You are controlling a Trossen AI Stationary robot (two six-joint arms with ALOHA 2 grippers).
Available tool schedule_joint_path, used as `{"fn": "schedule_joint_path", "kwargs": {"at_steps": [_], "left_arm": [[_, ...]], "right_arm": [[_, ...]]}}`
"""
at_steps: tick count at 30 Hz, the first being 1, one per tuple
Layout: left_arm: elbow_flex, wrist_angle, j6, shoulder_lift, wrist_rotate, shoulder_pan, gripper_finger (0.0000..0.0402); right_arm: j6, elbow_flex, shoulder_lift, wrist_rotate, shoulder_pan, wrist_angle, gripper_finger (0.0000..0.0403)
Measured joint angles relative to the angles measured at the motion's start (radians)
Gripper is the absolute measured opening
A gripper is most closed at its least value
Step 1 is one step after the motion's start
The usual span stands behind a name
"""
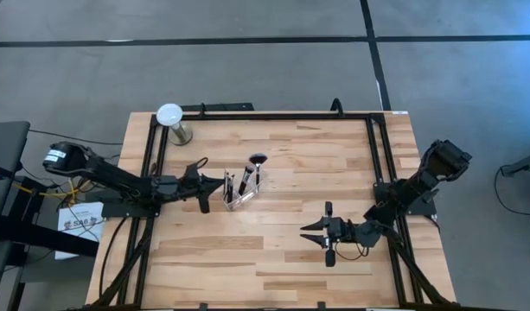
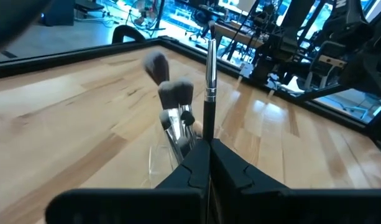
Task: Put items in baskets/containers
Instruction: Put the liner brush into the left section of the transparent organizer, then return to Home Position
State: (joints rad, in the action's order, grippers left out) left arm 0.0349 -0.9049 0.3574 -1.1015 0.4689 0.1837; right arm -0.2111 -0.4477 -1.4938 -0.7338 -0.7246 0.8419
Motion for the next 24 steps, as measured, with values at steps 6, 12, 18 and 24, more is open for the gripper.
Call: {"fn": "schedule_joint_path", "kwargs": {"at_steps": [6, 12, 18, 24], "left_arm": [[0.000, -0.009, 0.039, -0.036, -0.001, 0.000, 0.0006], [0.001, -0.010, 0.063, -0.070, -0.002, 0.000, 0.0011], [0.001, -0.012, 0.078, -0.097, -0.025, 0.000, 0.0051], [0.001, -0.020, 0.093, -0.098, -0.030, 0.000, 0.0093]], "right_arm": [[-0.001, 0.000, 0.000, 0.000, 0.000, -0.012, 0.0075], [-0.014, 0.000, 0.000, 0.001, -0.002, -0.020, 0.0075], [-0.035, 0.000, 0.000, 0.000, -0.002, -0.045, 0.0075], [-0.035, 0.000, 0.000, 0.000, -0.002, -0.044, 0.0075]]}}
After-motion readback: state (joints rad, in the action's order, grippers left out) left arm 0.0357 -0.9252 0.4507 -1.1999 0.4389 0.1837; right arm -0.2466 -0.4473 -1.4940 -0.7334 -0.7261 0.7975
